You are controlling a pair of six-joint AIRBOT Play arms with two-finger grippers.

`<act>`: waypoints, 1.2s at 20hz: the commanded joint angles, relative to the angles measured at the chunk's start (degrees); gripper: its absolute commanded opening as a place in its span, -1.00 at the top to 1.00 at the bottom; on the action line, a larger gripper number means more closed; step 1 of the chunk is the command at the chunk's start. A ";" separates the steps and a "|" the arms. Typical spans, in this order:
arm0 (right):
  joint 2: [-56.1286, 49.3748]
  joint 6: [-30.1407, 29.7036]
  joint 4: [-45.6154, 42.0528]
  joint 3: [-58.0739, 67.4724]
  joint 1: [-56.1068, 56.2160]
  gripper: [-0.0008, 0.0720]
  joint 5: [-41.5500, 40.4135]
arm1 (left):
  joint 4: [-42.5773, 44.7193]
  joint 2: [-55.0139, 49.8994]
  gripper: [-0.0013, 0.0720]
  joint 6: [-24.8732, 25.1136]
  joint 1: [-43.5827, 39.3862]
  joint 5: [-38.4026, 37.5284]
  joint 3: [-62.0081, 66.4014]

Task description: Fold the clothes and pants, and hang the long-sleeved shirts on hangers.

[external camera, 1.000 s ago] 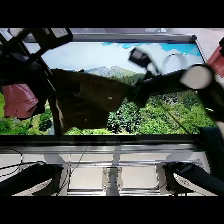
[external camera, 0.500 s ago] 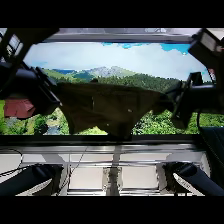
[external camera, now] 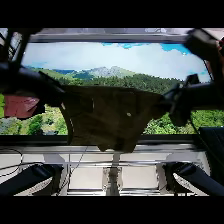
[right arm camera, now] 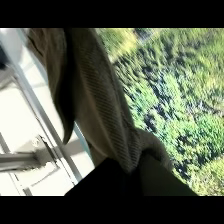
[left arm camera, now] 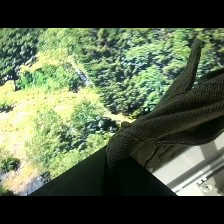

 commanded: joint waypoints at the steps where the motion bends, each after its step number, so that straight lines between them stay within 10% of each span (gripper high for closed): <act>1: -8.87 -2.95 -3.50 0.22 -0.04 0.95 0.04 | 0.31 -5.75 0.83 4.22 6.36 1.25 -2.58; 14: -32.83 -0.85 -13.88 0.20 -4.63 0.95 -37.55 | 18.16 -17.07 0.83 9.35 13.20 51.80 -27.96; 19: -32.87 -4.48 -14.14 -0.68 -5.42 0.94 -28.35 | 18.10 -20.00 0.83 15.54 11.72 49.22 -27.96; 24: -29.79 -4.90 -10.01 -14.34 -5.44 0.94 -23.19 | 11.28 -19.85 0.83 33.18 10.12 28.33 -27.98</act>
